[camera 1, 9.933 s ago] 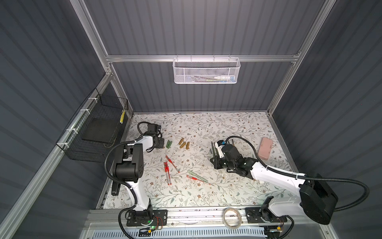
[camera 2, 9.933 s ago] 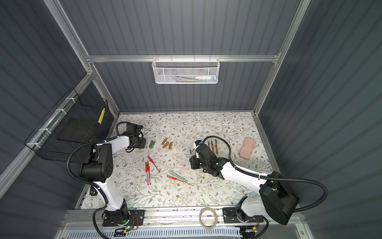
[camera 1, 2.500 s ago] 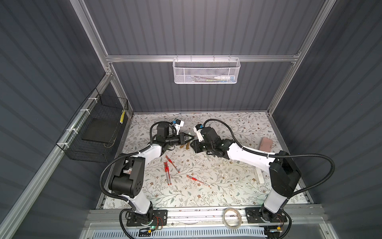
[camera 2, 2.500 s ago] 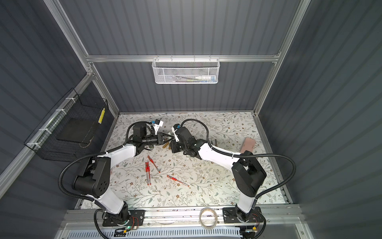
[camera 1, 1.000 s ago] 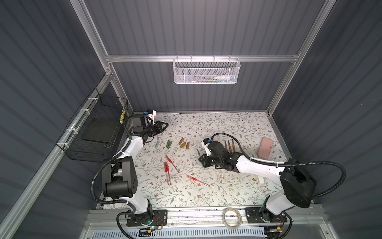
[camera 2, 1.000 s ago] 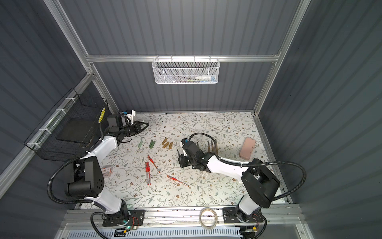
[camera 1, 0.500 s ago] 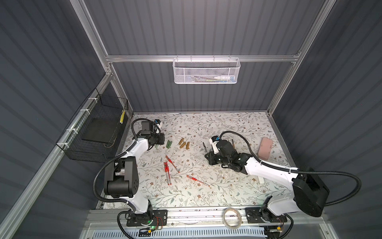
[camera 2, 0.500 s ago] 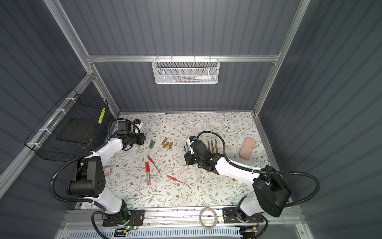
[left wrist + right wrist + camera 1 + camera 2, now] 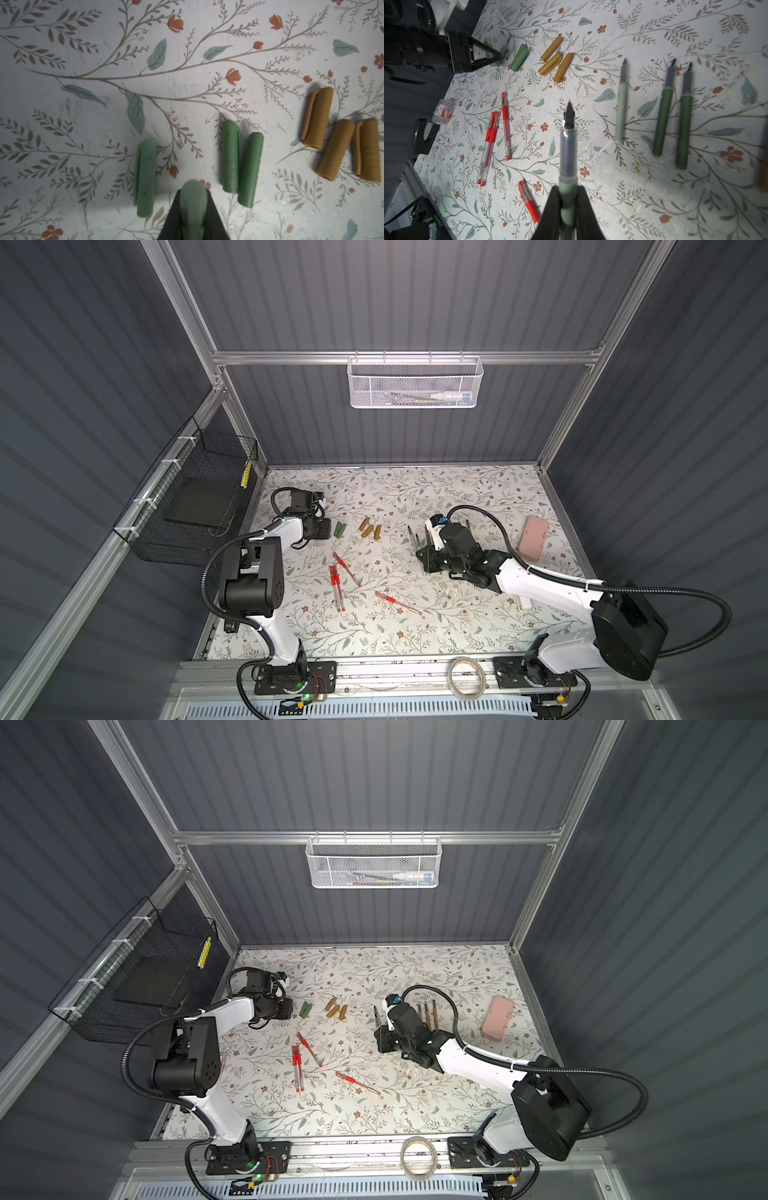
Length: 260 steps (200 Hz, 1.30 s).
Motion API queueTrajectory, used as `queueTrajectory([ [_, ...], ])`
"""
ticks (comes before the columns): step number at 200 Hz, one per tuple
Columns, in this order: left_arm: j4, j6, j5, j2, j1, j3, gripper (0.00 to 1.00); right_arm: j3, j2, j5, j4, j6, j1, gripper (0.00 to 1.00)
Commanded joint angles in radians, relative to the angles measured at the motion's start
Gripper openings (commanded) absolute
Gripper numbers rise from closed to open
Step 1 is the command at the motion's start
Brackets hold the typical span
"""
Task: Remove pen caps from pens
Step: Place the pen cap at the middle-left of the table.
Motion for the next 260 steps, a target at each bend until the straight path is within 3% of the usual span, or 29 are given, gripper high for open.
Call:
queueTrajectory([
  [1, 0.006, 0.004, -0.016, 0.015, -0.004, 0.001, 0.10, 0.018, -0.002, 0.000, 0.002, -0.001, -0.005, 0.00],
  [22, 0.025, 0.003, -0.028, 0.031, -0.004, -0.008, 0.12, 0.010, 0.001, 0.006, 0.015, -0.005, -0.009, 0.00],
  [40, 0.021, 0.000, -0.026, 0.049, -0.004, 0.000, 0.20, 0.031, 0.008, 0.003, -0.013, -0.008, -0.011, 0.00],
  [87, 0.012, -0.007, -0.037, 0.063, -0.004, 0.015, 0.29, 0.039, 0.020, -0.002, -0.023, -0.003, -0.012, 0.00],
  [143, 0.013, -0.038, 0.000, -0.052, -0.004, -0.004, 0.36, 0.080, 0.043, -0.004, -0.066, -0.027, -0.012, 0.00],
  [154, 0.019, -0.041, 0.004, -0.085, -0.004, -0.010, 0.42, 0.094, 0.057, -0.001, -0.068, -0.038, -0.014, 0.00],
  [172, 0.036, -0.041, 0.044, -0.137, -0.002, -0.017, 0.67, 0.162, 0.122, -0.009, -0.129, -0.050, -0.041, 0.00],
  [180, 0.036, -0.034, 0.063, -0.157, 0.000, -0.013, 0.73, 0.212, 0.159, -0.019, -0.172, -0.060, -0.055, 0.00],
  [234, 0.048, -0.084, 0.189, -0.243, 0.046, -0.027, 0.95, 0.459, 0.367, -0.054, -0.316, -0.104, -0.086, 0.00],
  [260, 0.053, -0.102, 0.211, -0.265, 0.062, -0.035, 1.00, 0.546, 0.455, -0.063, -0.347, -0.108, -0.087, 0.00],
])
